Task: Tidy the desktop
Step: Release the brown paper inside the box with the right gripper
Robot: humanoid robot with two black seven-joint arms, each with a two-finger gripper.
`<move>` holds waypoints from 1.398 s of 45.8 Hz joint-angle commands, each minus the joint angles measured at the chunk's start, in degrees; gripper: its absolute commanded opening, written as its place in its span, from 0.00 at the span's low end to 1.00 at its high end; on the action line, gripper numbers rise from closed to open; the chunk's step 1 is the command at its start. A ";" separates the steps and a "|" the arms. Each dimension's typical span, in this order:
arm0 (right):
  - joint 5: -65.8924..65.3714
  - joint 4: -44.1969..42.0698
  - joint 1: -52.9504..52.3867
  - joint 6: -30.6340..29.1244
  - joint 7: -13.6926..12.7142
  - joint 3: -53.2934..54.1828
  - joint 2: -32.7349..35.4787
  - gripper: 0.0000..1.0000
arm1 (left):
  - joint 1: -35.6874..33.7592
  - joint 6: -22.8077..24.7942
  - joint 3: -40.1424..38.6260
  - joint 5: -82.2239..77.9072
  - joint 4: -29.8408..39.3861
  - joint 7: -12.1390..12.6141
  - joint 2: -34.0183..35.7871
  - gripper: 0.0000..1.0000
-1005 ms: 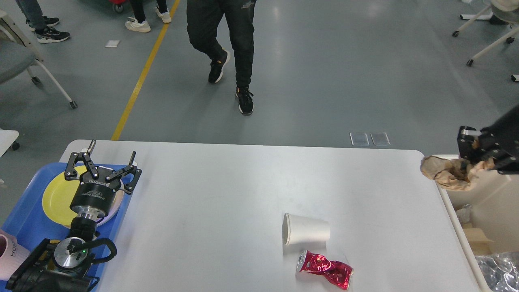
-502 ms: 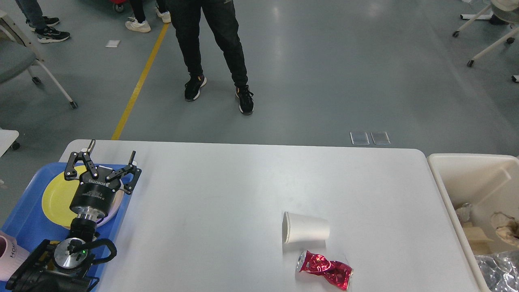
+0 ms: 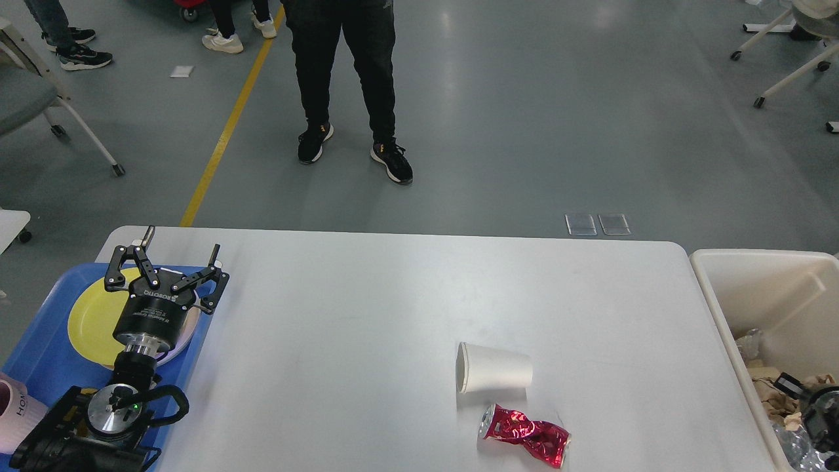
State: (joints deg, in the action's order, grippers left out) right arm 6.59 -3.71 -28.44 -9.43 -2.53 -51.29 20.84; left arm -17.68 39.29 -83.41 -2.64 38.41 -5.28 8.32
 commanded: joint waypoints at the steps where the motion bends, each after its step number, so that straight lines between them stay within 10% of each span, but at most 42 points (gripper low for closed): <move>1: 0.00 0.02 0.49 0.02 -0.02 -0.12 -0.10 0.00 | 0.01 0.00 0.00 0.00 0.00 0.00 -0.05 0.97; 14: -0.44 0.11 2.07 0.02 -0.37 -0.30 -0.63 0.04 | 0.01 0.00 0.00 0.00 0.00 0.00 0.03 0.97; 24: -0.35 0.19 2.51 5.29 -0.19 -0.30 -0.89 1.00 | 0.01 0.00 0.00 0.00 0.00 0.00 -0.06 0.97; 45: -0.09 1.94 1.20 5.82 -0.19 0.14 -0.01 1.00 | 0.01 0.00 0.00 0.00 0.00 0.00 -0.06 0.97; 56: -2.72 23.90 -14.96 -1.02 -0.89 -1.09 9.29 1.00 | 0.01 0.00 0.00 0.00 0.00 0.00 -0.06 0.97; 64: -11.51 45.61 -35.52 -7.70 -7.48 -7.50 15.28 1.00 | 0.01 0.00 0.00 0.00 0.00 0.00 -0.06 0.97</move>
State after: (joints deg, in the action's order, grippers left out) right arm -0.69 28.68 -51.23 -12.62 -5.66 -54.74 32.64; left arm -17.67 39.29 -83.41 -2.63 38.41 -5.27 8.26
